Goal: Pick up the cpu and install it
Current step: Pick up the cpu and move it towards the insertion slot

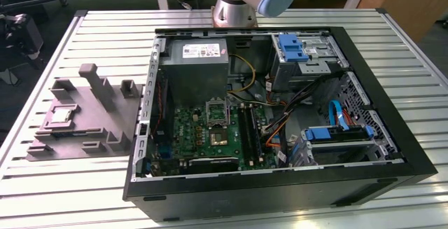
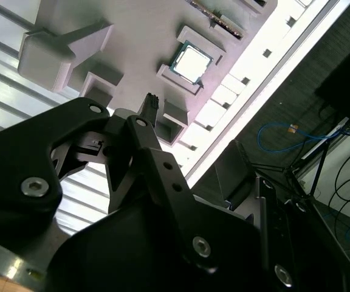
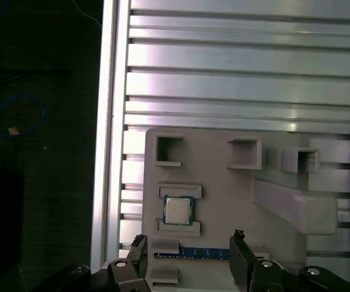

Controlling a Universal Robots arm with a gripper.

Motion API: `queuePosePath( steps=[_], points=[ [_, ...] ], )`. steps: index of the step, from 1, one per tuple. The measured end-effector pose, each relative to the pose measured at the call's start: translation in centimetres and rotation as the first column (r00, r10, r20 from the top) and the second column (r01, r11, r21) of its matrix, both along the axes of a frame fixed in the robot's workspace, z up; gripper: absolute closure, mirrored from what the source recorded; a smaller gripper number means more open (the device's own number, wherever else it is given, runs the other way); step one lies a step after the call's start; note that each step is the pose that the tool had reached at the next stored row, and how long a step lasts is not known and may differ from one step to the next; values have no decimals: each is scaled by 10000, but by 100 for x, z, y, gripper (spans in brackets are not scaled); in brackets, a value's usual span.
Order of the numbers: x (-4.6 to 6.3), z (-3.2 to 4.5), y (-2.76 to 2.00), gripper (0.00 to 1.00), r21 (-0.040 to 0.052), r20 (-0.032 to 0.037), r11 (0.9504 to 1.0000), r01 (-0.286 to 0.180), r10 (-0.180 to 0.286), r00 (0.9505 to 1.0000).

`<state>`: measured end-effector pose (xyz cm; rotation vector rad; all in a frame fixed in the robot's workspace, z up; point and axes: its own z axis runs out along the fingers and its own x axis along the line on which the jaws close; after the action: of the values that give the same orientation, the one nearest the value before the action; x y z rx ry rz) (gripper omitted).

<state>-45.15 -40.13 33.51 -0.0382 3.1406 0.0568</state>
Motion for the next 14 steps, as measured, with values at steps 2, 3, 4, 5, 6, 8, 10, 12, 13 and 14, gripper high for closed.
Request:
queuePosePath(
  steps=[2, 3, 4, 5, 6, 8, 10, 12, 13, 14],
  points=[
    [0, 0, 0, 35, 0, 0, 10000, 0, 0, 10000],
    [0, 0, 0, 35, 0, 0, 10000, 0, 0, 10000],
    [0, -2, 0, 35, 0, 0, 10000, 0, 0, 10000],
    [0, -9, 0, 35, 3, 5, 10000, -1, 1, 10000],
    [0, -18, -3, 35, 3, 4, 10000, 0, 0, 10000],
    [0, -43, -19, 35, 0, -1, 10000, -1, 1, 10000],
    [0, -72, -31, 35, 1, 2, 10000, 0, 0, 10000],
    [0, -104, -31, 35, 2, 2, 10000, 3, -3, 10000],
    [0, -120, -31, 35, 2, 0, 10000, 8, -8, 10000],
    [0, -136, -31, 35, 2, 0, 10000, 19, -19, 10000]
  ],
)
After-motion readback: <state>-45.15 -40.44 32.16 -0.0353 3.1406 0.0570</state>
